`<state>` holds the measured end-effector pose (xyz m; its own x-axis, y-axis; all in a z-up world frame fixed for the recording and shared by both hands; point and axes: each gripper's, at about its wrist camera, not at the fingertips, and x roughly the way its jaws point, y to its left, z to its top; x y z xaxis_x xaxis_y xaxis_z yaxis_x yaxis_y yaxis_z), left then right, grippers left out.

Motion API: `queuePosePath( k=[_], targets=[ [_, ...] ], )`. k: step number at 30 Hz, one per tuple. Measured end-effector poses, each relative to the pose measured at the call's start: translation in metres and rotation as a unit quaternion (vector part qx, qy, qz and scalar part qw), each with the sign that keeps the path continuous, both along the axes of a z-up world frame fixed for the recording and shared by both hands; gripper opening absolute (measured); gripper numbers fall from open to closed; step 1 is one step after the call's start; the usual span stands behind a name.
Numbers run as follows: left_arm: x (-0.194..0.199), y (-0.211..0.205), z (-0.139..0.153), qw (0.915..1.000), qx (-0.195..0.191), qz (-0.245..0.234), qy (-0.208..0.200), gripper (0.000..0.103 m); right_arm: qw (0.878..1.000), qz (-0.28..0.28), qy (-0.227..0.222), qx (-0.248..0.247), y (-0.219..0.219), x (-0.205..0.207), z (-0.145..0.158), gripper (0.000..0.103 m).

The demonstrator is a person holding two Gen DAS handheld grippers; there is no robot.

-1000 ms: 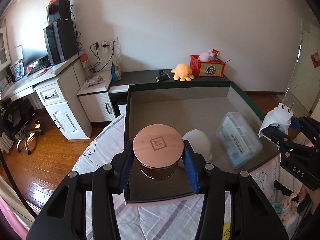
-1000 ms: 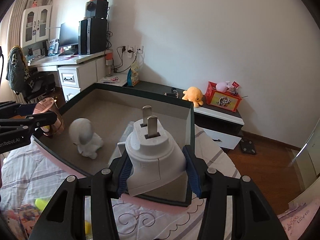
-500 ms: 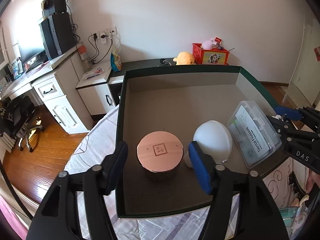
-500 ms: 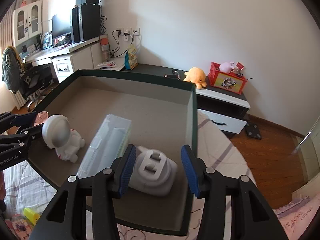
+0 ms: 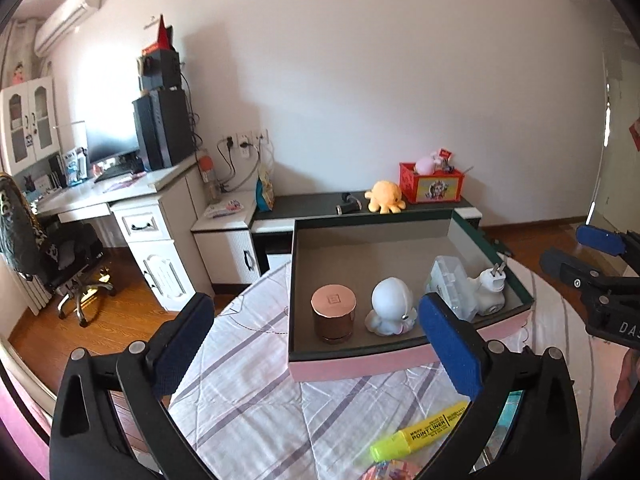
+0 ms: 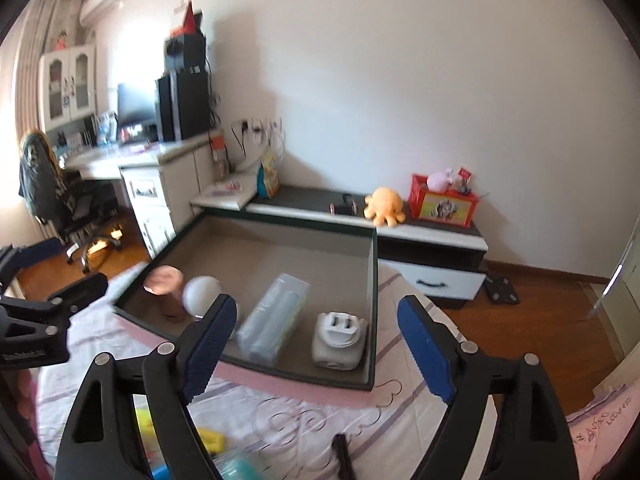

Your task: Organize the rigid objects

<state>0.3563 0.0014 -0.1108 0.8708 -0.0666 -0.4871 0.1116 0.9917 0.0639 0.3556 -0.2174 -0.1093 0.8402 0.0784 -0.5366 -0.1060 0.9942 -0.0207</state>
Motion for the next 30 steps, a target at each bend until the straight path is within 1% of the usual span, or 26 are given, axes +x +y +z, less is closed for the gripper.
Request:
queuePosePath(
  k=[3,5,6,8,10,12,15,20,23,30],
  targets=[
    [-0.044,0.009,0.016,0.9994,-0.015,0.005,-0.029,0.103,1.0,-0.007,-0.028,0.002,0.01,-0.042,0.018,0.086],
    [-0.074,0.016,0.025,0.9985,-0.029,0.011,-0.045,0.103,0.999,-0.011,-0.044,-0.001,0.018,-0.072,0.026,0.092],
    [-0.088,0.019,0.028,0.998,-0.036,0.014,-0.05,0.103,0.998,-0.012,-0.054,0.0,0.021,-0.085,0.029,0.103],
    [-0.116,0.022,0.034,0.997,-0.043,0.016,-0.062,0.103,0.997,-0.01,-0.072,0.001,0.029,-0.114,0.034,0.103],
    [-0.141,0.024,0.038,0.9965,-0.041,0.018,-0.071,0.103,0.997,-0.003,-0.083,0.004,0.037,-0.138,0.037,0.103],
    [-0.161,0.025,0.041,0.9959,-0.039,0.02,-0.079,0.103,0.996,-0.002,-0.086,0.01,0.041,-0.159,0.04,0.103],
    [-0.19,0.023,0.045,0.995,-0.041,0.007,-0.091,0.103,0.995,0.002,-0.093,0.025,0.045,-0.188,0.043,0.103],
    [-0.226,0.016,0.053,0.9926,-0.024,0.01,-0.119,0.103,0.994,0.0,-0.106,0.031,0.046,-0.225,0.048,0.103],
    [-0.242,0.017,0.057,0.9916,-0.027,0.011,-0.126,0.103,0.993,-0.002,-0.111,0.038,0.044,-0.242,0.051,0.103],
    [-0.267,0.017,0.066,0.9894,-0.03,0.015,-0.141,0.103,0.991,-0.005,-0.128,0.034,0.047,-0.273,0.061,0.103]
  ],
)
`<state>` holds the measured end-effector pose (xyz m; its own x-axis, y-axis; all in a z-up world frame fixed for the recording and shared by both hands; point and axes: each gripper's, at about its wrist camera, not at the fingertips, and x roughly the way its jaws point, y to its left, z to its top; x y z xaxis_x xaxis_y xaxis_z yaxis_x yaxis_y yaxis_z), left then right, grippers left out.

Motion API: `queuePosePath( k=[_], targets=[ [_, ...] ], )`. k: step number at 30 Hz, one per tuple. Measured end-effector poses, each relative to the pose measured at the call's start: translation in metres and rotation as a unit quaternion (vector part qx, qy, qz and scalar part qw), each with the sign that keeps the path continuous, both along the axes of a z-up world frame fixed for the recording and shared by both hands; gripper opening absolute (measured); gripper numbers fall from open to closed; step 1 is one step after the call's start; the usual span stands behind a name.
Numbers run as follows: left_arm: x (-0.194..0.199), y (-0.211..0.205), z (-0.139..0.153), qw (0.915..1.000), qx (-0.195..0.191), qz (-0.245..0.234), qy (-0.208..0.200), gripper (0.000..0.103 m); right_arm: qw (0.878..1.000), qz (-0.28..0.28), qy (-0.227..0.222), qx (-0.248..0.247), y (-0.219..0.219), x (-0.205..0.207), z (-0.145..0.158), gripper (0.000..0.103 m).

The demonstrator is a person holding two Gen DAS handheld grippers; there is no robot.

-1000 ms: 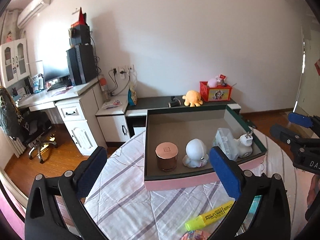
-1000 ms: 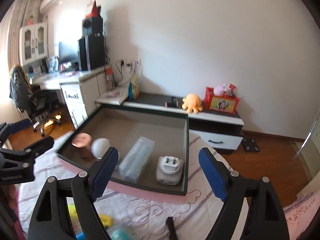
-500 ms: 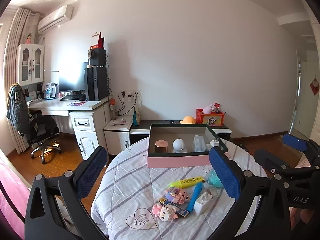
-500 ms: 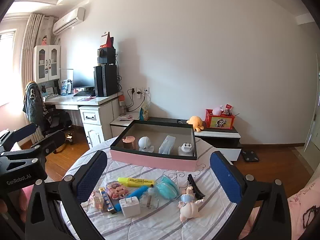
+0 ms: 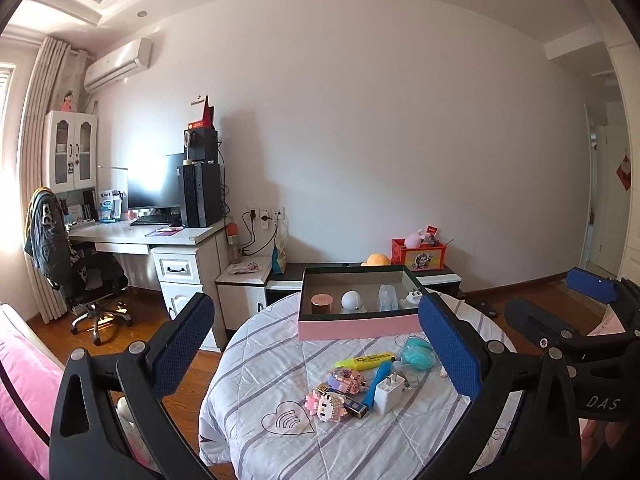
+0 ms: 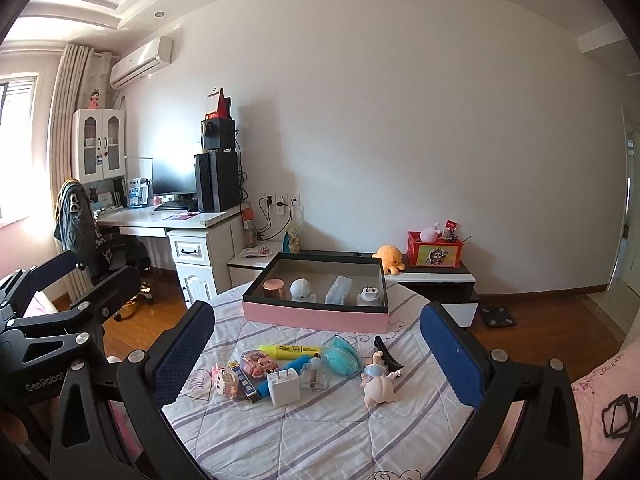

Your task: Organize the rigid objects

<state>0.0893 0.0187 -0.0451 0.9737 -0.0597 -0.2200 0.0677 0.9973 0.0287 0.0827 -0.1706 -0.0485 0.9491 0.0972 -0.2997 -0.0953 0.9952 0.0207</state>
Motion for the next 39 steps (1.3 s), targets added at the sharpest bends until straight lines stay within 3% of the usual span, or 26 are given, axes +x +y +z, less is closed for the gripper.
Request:
queuePosePath(
  k=[39],
  targets=[
    [-0.005,-0.022,0.001,1.0,-0.005,-0.001,0.0,0.103,0.999,-0.039,-0.013,-0.006,-0.009,-0.021,0.006,0.103]
  ],
)
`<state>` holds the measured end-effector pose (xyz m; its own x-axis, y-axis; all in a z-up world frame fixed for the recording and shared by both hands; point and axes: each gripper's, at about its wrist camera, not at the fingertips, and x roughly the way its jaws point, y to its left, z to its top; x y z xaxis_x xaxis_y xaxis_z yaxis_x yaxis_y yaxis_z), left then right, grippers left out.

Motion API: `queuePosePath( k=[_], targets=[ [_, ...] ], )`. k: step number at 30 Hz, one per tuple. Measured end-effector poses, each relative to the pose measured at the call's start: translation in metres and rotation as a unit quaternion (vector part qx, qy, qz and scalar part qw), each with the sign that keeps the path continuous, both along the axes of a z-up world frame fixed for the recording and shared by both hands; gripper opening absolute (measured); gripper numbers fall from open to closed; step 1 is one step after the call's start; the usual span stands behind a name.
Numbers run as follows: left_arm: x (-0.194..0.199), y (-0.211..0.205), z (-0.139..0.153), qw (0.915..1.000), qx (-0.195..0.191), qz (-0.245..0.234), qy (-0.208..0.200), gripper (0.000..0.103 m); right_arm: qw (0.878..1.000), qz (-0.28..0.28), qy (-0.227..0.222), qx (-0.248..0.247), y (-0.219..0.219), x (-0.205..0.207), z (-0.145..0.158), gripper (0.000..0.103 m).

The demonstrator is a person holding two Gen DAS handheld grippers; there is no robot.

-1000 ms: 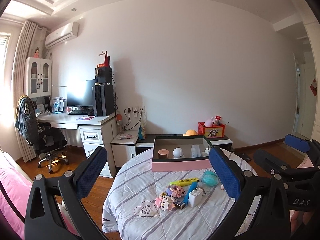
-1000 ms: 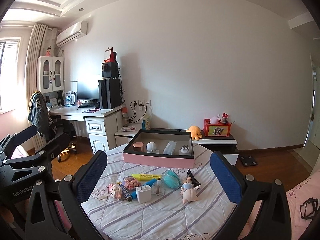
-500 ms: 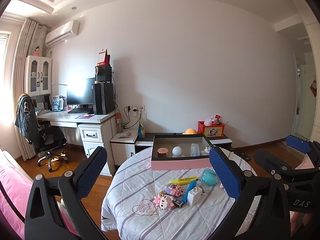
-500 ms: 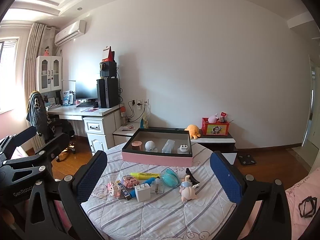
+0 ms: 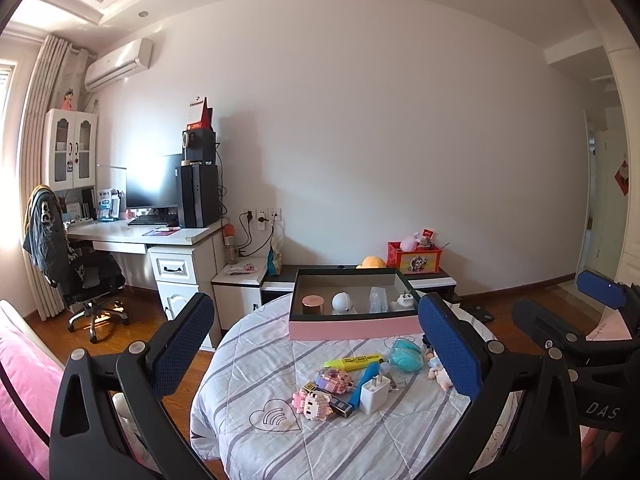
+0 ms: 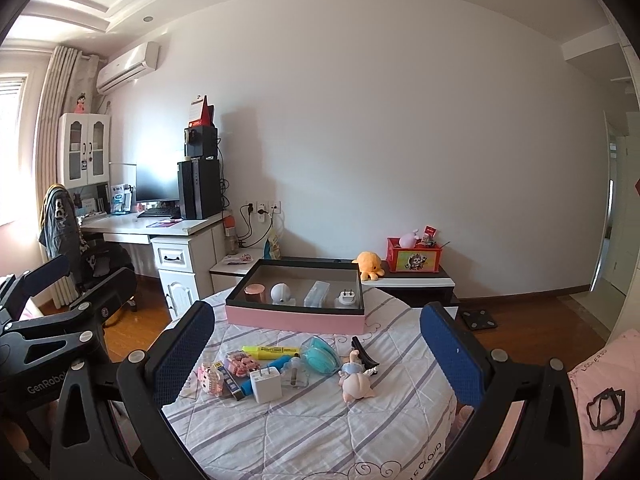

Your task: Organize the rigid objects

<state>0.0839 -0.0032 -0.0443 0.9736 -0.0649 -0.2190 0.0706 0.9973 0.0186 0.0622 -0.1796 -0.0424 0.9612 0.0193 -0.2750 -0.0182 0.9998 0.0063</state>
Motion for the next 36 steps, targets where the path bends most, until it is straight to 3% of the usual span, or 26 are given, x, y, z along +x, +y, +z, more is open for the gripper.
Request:
queuePosePath(
  k=[7,13,16,22,29,36],
  targets=[
    [0.008,0.0,-0.007,0.9999,0.0,-0.01,0.014,0.103,1.0,0.007,0.008,0.001,-0.001,0.007,-0.005,0.103],
    [0.035,0.0,-0.041,0.9978,0.007,-0.014,0.065,0.103,0.999,0.01,0.043,0.001,-0.001,0.03,-0.032,0.103],
    [0.056,0.002,-0.068,0.9933,0.001,-0.022,0.114,0.103,0.997,0.009,0.076,-0.001,-0.003,0.047,-0.056,0.103],
    [0.091,0.007,-0.114,0.9845,0.002,-0.012,0.175,0.103,0.991,0.014,0.136,0.01,-0.007,0.079,-0.107,0.103],
    [0.134,0.021,-0.165,0.968,-0.011,0.009,0.251,0.103,0.983,0.005,0.182,0.025,-0.022,0.108,-0.142,0.103],
    [0.162,0.03,-0.191,0.9595,-0.027,0.025,0.279,0.103,0.978,-0.009,0.205,0.032,-0.037,0.126,-0.161,0.103]
  ],
)
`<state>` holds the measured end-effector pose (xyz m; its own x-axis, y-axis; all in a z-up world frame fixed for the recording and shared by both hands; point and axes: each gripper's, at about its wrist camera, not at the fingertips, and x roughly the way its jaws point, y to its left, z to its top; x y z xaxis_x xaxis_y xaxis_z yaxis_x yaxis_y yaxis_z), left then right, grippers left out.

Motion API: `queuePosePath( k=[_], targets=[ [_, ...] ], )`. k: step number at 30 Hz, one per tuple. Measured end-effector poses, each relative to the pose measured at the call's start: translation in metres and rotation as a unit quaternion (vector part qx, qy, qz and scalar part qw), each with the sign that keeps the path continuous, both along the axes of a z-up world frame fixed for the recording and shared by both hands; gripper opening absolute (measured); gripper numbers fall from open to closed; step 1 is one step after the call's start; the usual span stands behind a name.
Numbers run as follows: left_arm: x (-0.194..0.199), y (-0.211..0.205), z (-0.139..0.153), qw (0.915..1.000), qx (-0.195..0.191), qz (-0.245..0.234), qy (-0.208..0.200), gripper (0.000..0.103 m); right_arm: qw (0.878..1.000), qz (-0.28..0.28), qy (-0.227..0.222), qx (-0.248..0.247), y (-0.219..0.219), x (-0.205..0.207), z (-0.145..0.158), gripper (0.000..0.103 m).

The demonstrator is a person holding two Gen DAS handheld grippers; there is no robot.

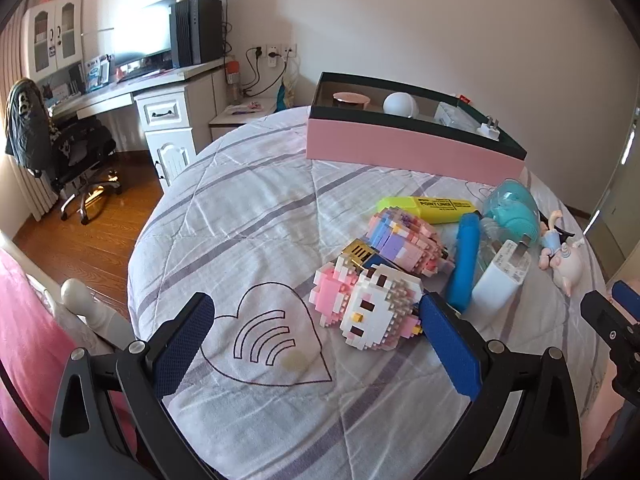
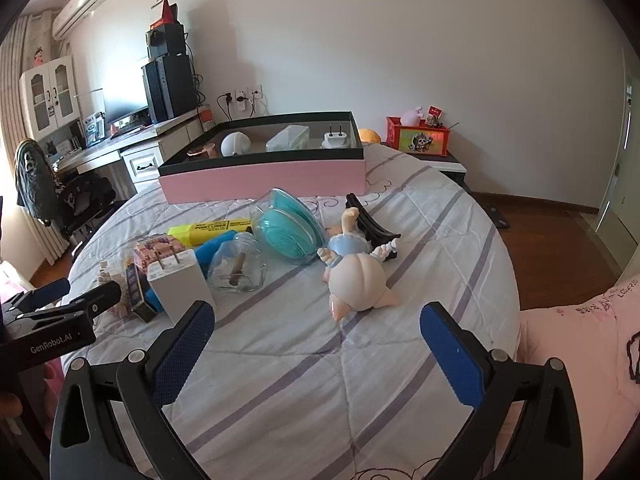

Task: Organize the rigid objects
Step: 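Grasp the pig doll with the right tool while the left tool approaches the pink block figure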

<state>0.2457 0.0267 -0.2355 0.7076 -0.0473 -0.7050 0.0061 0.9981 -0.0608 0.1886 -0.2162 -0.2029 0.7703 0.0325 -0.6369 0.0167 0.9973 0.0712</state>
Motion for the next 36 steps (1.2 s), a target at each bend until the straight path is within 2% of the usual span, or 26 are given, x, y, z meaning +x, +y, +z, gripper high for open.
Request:
queuePosePath(
  k=[3,7,10,14,17,19,23,25,29,36],
  targets=[
    [0.003,0.008,-0.005,0.9996,-0.03,-0.002,0.0,0.102,1.0,-0.007,0.014,-0.001,-0.006,0.006,-0.01,0.103],
    [0.003,0.01,-0.008,0.9987,-0.042,-0.031,-0.004,0.074,0.999,-0.013,0.029,0.013,-0.015,0.014,-0.02,0.103],
    [0.002,0.008,-0.007,0.9983,-0.037,-0.044,-0.003,0.06,0.999,-0.005,0.033,0.014,-0.016,0.02,-0.025,0.103],
    [0.001,0.004,-0.005,0.9982,-0.021,-0.056,-0.007,0.06,0.999,0.002,0.034,0.016,-0.016,0.029,-0.029,0.102],
    [-0.001,0.006,-0.003,0.9981,-0.019,-0.058,-0.004,0.061,0.999,0.008,0.037,0.016,-0.018,0.038,-0.031,0.091],
    [-0.002,0.01,-0.002,0.9983,-0.021,-0.055,-0.002,0.064,0.999,0.013,0.044,0.012,-0.017,0.046,-0.032,0.079],
    [-0.005,0.02,0.001,0.9991,-0.014,-0.039,-0.004,0.077,0.998,0.021,0.054,0.009,-0.019,0.059,-0.034,0.069],
    [-0.005,0.023,0.001,0.9992,-0.013,-0.036,-0.004,0.083,0.998,0.034,0.056,0.008,-0.018,0.059,-0.033,0.048],
    [0.0,0.025,-0.004,0.9994,-0.017,-0.03,0.001,0.091,0.997,0.046,0.058,0.009,-0.016,0.059,-0.033,0.048],
    [0.019,0.018,-0.013,0.9993,0.009,-0.035,0.009,0.091,0.996,0.048,0.076,0.007,-0.017,0.079,-0.033,0.049]
  ],
)
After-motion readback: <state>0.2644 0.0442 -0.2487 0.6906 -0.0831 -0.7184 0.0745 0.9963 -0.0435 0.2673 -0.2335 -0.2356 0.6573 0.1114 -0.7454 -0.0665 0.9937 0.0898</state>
